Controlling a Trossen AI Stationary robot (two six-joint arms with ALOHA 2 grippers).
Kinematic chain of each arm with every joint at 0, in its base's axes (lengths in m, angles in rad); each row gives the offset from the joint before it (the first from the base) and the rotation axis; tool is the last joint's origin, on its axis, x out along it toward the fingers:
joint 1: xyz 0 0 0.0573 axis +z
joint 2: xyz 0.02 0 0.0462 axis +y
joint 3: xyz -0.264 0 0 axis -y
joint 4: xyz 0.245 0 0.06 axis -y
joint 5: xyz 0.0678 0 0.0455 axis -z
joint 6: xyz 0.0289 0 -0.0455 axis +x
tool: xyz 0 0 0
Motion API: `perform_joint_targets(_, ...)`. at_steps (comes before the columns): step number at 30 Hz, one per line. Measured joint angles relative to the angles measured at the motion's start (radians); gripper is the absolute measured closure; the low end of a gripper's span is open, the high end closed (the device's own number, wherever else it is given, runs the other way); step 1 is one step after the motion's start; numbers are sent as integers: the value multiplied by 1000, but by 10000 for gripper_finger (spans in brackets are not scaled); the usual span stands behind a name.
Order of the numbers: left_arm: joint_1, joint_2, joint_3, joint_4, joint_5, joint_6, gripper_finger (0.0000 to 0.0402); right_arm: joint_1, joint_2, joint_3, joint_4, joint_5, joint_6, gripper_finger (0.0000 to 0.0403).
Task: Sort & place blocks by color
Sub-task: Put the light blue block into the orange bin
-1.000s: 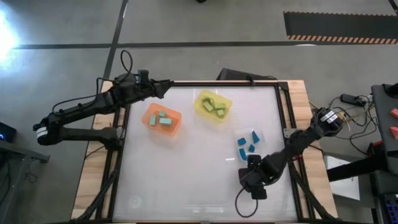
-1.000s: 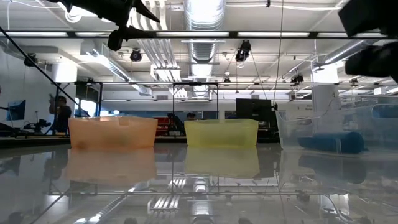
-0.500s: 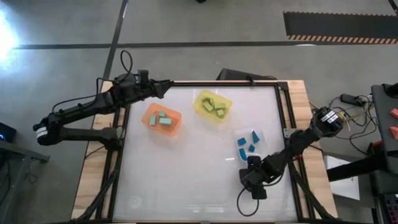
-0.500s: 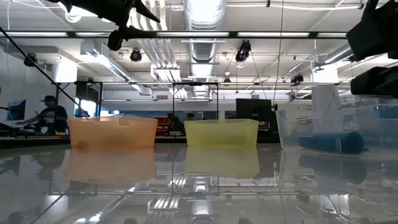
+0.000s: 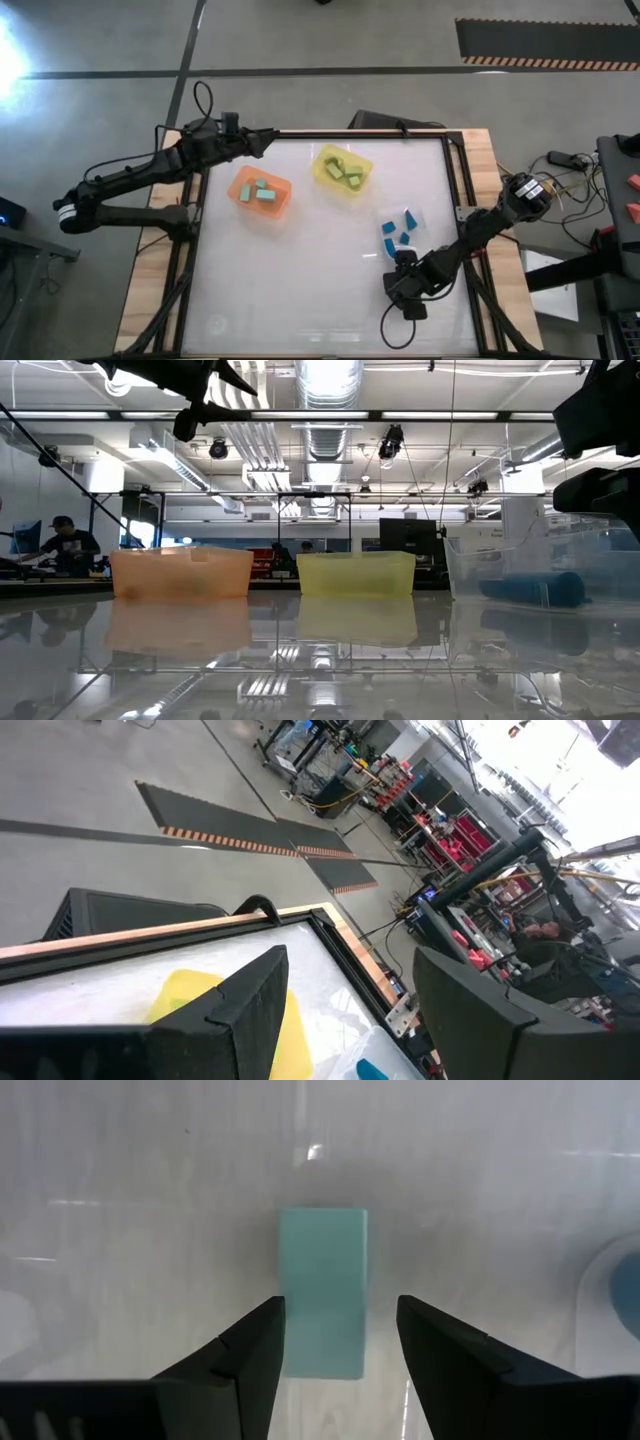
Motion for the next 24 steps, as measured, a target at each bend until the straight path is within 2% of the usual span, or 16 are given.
perform_joint_targets(8, 0, 0, 0, 0, 0, -5, 201, 3, -39, 6, 5, -13, 38, 218)
perform_joint_targets(24, 0, 2, 0, 0, 0, -5, 201, 12, -37, 2, -23, -23, 71, 218)
